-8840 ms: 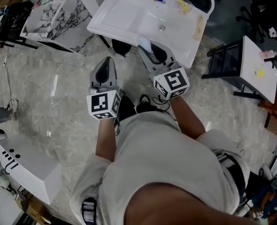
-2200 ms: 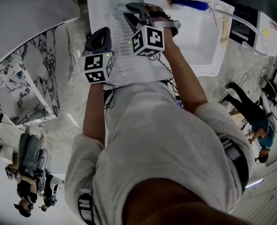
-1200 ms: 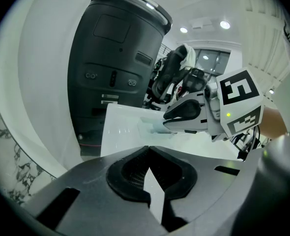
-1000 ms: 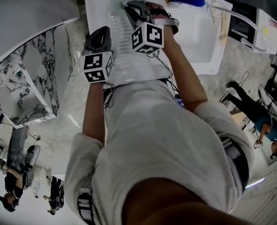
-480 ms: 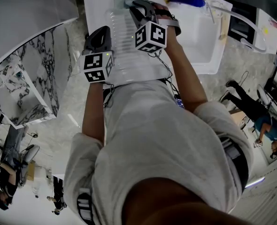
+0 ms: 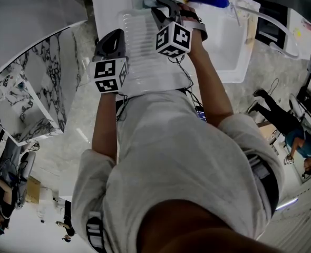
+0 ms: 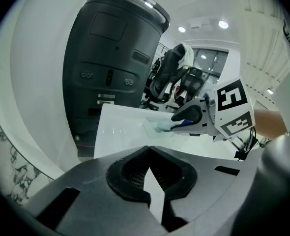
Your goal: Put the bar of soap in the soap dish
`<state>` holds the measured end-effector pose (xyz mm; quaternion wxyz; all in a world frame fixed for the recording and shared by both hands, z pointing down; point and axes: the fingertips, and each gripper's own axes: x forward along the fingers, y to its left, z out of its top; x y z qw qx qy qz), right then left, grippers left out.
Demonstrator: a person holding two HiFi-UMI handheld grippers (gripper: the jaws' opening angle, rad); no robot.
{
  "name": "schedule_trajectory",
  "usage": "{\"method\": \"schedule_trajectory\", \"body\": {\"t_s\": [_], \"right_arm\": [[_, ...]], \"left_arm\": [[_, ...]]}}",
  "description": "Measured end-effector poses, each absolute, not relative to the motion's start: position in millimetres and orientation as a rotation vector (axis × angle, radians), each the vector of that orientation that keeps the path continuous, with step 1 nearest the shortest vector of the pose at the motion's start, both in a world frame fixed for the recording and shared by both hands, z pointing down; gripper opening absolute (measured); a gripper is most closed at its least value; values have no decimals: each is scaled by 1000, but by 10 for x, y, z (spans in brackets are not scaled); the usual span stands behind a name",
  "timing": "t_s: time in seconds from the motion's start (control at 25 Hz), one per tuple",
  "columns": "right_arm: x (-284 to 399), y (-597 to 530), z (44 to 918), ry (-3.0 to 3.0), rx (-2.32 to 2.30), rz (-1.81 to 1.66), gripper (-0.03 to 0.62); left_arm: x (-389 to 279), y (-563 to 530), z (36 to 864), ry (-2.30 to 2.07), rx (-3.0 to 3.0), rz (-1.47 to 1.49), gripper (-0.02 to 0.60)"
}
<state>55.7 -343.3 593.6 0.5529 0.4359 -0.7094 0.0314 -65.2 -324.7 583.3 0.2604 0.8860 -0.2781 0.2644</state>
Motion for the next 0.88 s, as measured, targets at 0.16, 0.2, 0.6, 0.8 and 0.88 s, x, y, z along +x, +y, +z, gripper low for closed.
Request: {"method": "schedule_trajectory", "body": {"t_s": [0.16,0.2,0.6,0.8,0.88], "right_arm": [[653,-3381,5979,-1665,1054,100,141],[657,-3381,5984,-1665,1056,99,138],[654,-3464,5978,-1692,1052,152,154],[709,-3493,5944,-1708,1084,197,196],[726,-3509,5913,-1705,1104,194,196]], "left_arm": [[-626,-3234,5827,-750,2402,717,18],[-623,-3233,5826,-750,2402,718,18],[-610,-3230,5808,-746,2408,719,18],[-596,-3193,5784,-737,2416,727,18],[-594,-3174,5770,-738,2420,729,18]]}}
